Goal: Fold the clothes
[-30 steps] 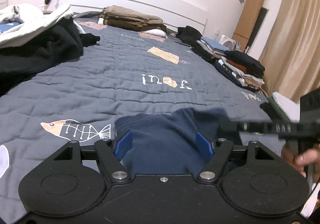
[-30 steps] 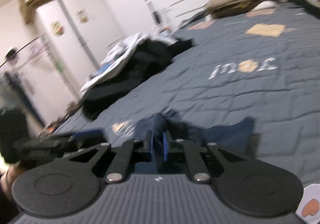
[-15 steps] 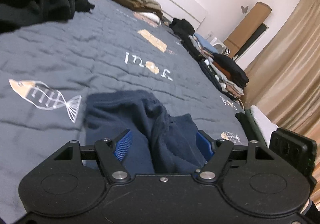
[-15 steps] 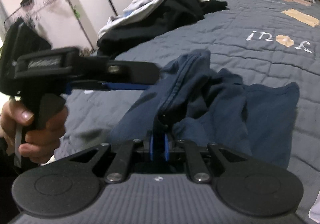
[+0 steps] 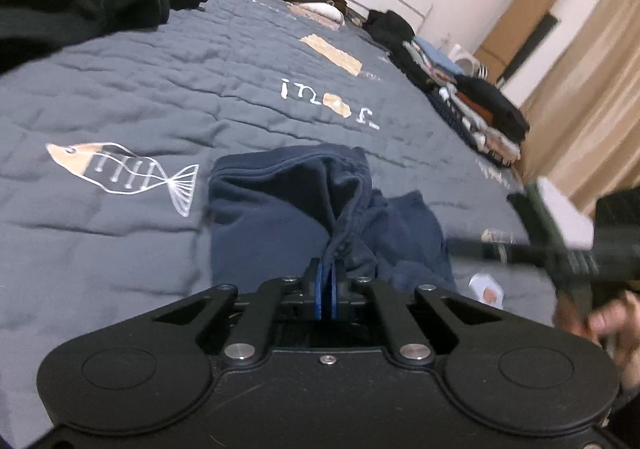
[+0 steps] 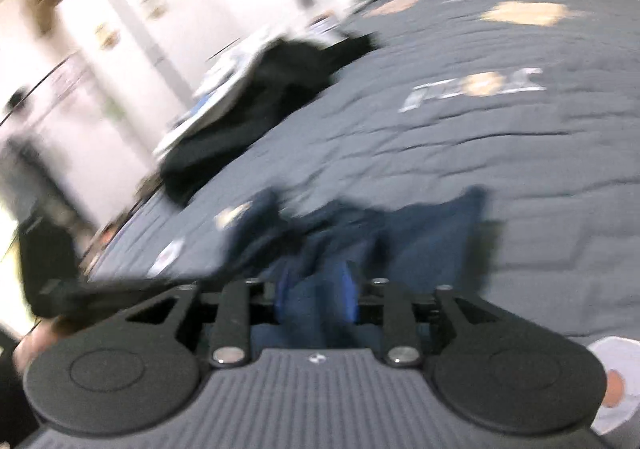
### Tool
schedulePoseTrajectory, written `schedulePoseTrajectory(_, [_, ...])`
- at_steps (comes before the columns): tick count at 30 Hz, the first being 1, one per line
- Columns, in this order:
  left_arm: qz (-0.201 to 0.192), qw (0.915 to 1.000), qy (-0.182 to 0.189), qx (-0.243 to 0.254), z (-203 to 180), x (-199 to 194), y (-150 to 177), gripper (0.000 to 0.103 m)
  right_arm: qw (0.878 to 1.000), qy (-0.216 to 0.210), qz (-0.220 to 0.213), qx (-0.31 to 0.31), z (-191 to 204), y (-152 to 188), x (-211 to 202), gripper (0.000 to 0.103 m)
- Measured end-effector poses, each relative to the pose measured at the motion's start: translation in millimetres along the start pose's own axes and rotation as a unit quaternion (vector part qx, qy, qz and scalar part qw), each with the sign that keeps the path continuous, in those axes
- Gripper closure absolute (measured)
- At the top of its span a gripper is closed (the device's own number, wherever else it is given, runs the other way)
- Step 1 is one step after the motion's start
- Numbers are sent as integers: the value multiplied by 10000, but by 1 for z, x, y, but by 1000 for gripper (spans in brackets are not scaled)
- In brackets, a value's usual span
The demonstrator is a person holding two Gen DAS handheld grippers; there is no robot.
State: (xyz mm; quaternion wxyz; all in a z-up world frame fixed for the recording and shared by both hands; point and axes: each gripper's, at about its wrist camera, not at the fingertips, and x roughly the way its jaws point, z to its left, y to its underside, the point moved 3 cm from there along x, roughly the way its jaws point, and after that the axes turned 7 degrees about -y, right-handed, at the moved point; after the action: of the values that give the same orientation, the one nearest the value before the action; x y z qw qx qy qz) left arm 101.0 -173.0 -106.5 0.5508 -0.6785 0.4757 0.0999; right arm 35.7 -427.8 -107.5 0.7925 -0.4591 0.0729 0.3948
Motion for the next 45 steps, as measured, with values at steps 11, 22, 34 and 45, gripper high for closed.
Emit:
schedulePoseTrajectory(11, [-87, 9996, 260, -105, 0, -9, 0, 95, 9964, 299, -478, 636, -27, 13, 31, 57])
schedulePoseTrajectory(22, [-608, 9968, 405, -324, 0, -23, -14, 62, 9988, -390, -285, 102, 17, 7, 32, 95])
schedulePoseTrajectory(34, [-750, 9935, 852, 109, -29, -15, -14, 61, 9932, -534, 581, -855, 52, 25, 45, 98])
schedulePoseTrajectory(45, [-738, 9947, 695, -183, -15, -11, -20, 60, 9988, 289, -310, 235, -37, -2, 26, 74])
